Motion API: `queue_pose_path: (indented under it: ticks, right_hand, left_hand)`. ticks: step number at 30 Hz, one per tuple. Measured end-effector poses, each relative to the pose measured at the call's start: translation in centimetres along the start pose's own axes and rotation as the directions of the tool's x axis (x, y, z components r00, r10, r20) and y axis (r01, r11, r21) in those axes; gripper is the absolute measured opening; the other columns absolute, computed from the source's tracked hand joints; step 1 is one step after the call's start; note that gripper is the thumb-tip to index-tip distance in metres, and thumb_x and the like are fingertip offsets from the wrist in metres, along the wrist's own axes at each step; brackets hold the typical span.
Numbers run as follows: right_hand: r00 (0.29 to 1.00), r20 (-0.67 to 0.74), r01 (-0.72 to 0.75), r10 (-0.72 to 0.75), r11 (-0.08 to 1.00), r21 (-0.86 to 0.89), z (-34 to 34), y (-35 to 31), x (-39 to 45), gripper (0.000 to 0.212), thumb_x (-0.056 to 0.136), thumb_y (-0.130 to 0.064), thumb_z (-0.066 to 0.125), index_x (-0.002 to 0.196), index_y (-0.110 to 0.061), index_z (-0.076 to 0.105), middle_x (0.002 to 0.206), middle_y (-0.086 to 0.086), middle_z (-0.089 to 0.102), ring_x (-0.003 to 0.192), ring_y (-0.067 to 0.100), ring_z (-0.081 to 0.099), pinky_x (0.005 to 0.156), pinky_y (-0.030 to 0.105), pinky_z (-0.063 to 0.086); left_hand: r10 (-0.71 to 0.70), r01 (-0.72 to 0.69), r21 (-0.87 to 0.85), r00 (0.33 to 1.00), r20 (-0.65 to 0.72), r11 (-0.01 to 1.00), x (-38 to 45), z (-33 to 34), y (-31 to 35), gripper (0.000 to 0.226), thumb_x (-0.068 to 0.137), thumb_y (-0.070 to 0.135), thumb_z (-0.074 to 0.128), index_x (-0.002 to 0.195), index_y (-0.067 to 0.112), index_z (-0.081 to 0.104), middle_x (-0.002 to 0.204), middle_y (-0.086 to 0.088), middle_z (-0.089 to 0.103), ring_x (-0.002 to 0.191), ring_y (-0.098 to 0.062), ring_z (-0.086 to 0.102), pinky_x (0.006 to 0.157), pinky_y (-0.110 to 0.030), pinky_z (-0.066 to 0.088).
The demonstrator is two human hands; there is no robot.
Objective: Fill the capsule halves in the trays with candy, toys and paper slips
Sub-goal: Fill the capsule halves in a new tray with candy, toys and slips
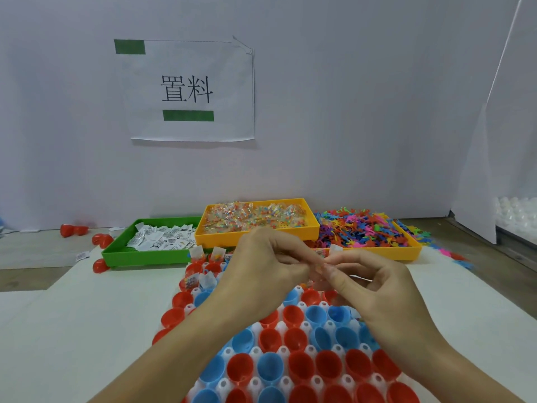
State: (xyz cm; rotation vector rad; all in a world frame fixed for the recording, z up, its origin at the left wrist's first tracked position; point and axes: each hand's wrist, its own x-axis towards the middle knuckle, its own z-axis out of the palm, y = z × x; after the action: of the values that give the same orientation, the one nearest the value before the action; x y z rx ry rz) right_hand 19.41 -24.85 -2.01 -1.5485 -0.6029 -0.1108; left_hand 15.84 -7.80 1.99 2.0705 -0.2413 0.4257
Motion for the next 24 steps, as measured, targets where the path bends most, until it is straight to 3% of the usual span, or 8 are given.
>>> queue_pose_path:
  ticks: [2, 5, 7, 15, 19, 24]
  right_hand:
    - [1.0, -0.01, 0.01, -0.01, 1.0, 0.007, 0.0, -0.1, 0.0, 0.012, 0.075, -0.029, 0.07, 0.085, -0.031, 0.077, 0.083, 0.0, 0.077, 0.078, 0.014, 0.075, 0.067, 0.018, 0.057]
    - [0.999, -0.034, 0.033, -0.033, 0.999, -0.011, -0.2, -0.4, 0.1, 0.015, 0.073, -0.027, 0.071, 0.085, -0.032, 0.077, 0.079, 0.0, 0.077, 0.073, 0.015, 0.075, 0.065, 0.017, 0.057]
    - [0.999, -0.025, 0.042, -0.043, 0.999, -0.024, -0.3, -0.5, 0.2, 0.015, 0.072, -0.028, 0.072, 0.085, -0.033, 0.078, 0.079, 0.0, 0.077, 0.072, 0.016, 0.075, 0.064, 0.018, 0.058]
    - [0.997, 0.071, -0.013, 0.009, 0.998, 0.054, -0.7, -0.8, 0.2, 0.019, 0.074, -0.027, 0.072, 0.091, -0.022, 0.08, 0.087, 0.003, 0.078, 0.082, 0.017, 0.075, 0.071, 0.017, 0.057]
    - [0.999, 0.0, -0.036, 0.036, 0.999, 0.03, -0.5, -0.3, 0.4, 0.018, 0.07, -0.023, 0.072, 0.087, -0.02, 0.079, 0.082, 0.001, 0.078, 0.077, 0.016, 0.076, 0.069, 0.016, 0.057]
    - [0.999, -0.024, -0.035, 0.032, 0.994, -0.1, -0.9, 0.2, 0.7, 0.018, 0.076, -0.005, 0.078, 0.087, -0.02, 0.078, 0.081, -0.006, 0.077, 0.076, 0.01, 0.075, 0.067, 0.013, 0.056]
  left_hand:
    - [-0.026, 0.027, -0.04, 1.0, 0.008, 0.999, 0.1, 0.1, -0.1, 0.025, 0.082, 0.003, 0.07, 0.083, 0.025, 0.081, 0.071, 0.006, 0.075, 0.068, -0.015, 0.072, 0.068, -0.029, 0.061]
    - [-0.086, 0.098, -0.161, 0.993, 0.076, 0.982, 0.1, 0.1, 0.0, 0.008, 0.086, 0.018, 0.074, 0.088, 0.022, 0.08, 0.078, 0.001, 0.077, 0.077, -0.016, 0.075, 0.081, -0.039, 0.061]
    - [-0.098, 0.116, -0.186, 0.99, 0.101, 0.976, 0.1, 0.0, -0.1, 0.006, 0.084, 0.025, 0.076, 0.088, 0.021, 0.079, 0.079, 0.001, 0.077, 0.079, -0.016, 0.075, 0.082, -0.038, 0.061]
    - [-0.11, 0.115, -0.197, 0.993, 0.037, 0.974, 0.1, 0.0, -0.6, 0.013, 0.076, 0.009, 0.083, 0.08, 0.019, 0.075, 0.077, 0.0, 0.076, 0.074, -0.016, 0.074, 0.073, -0.026, 0.06]
    - [-0.078, 0.081, -0.099, 0.996, 0.036, 0.992, 0.1, 0.2, -0.7, 0.02, 0.073, 0.011, 0.085, 0.082, 0.024, 0.073, 0.077, 0.007, 0.075, 0.072, -0.009, 0.073, 0.068, -0.022, 0.059]
    - [-0.072, 0.073, -0.006, 0.992, 0.108, 0.997, 0.2, 0.2, -1.1, 0.015, 0.074, 0.021, 0.085, 0.084, 0.027, 0.075, 0.085, 0.009, 0.075, 0.077, -0.01, 0.072, 0.073, -0.029, 0.061]
